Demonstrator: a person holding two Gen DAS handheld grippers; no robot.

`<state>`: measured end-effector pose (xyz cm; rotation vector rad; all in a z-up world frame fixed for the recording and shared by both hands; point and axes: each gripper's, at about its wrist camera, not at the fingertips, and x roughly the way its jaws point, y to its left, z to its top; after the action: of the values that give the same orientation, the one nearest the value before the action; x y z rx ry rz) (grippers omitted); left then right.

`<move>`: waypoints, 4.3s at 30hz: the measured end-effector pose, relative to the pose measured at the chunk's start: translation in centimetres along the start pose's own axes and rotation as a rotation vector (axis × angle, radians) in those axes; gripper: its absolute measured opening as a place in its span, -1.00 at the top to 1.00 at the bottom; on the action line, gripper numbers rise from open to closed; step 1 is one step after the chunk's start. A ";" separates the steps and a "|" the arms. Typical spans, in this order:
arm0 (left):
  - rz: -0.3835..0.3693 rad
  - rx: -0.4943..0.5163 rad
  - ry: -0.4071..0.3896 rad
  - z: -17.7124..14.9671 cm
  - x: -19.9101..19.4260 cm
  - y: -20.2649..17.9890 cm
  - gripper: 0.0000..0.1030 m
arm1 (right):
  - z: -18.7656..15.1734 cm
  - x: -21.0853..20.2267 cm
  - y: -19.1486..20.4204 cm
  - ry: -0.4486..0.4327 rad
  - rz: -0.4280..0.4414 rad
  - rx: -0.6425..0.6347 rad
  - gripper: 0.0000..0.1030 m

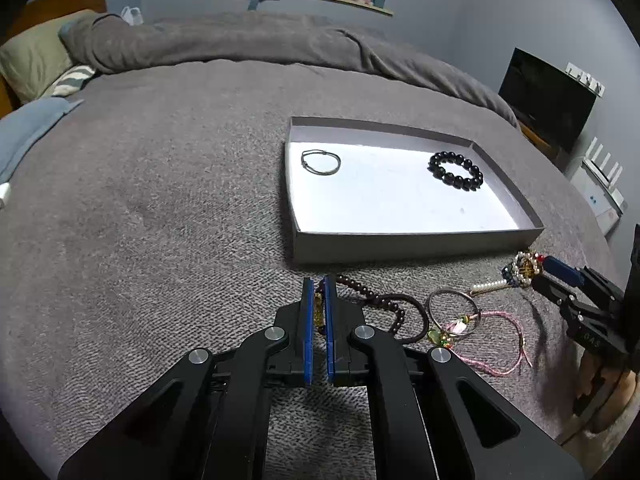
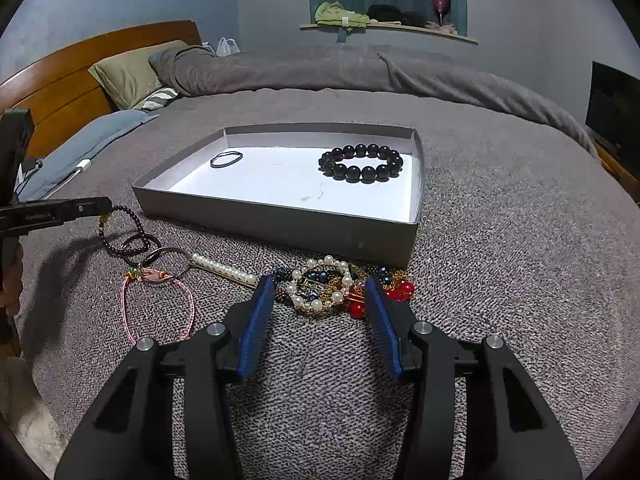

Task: Organize jewelry
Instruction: 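Grasp the dark red bead bracelet with the left tool while the right tool grasps the pearl brooch, then carry both items into the box and lower them onto its floor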

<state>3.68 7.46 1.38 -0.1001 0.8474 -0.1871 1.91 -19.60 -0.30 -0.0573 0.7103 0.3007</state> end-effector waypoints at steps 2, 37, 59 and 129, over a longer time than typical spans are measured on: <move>-0.005 -0.001 -0.001 0.0 -0.1 0.0 0.88 | 0.2 -0.5 0.0 -0.023 0.002 -0.005 0.08; -0.026 0.093 -0.153 2.4 -4.4 -3.3 0.97 | 3.1 -2.2 -1.2 -0.085 0.022 0.074 0.20; 0.080 0.111 0.131 -0.3 3.8 -0.3 0.87 | 2.2 -2.8 -1.9 -0.072 0.047 0.089 0.20; 0.061 0.107 0.096 5.1 7.2 -1.6 0.86 | 6.1 8.0 -2.0 0.184 -0.081 -0.011 0.19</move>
<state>12.01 4.47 -0.31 0.0349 0.9328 -0.1808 12.13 -18.57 -0.98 -0.1253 0.8861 0.2237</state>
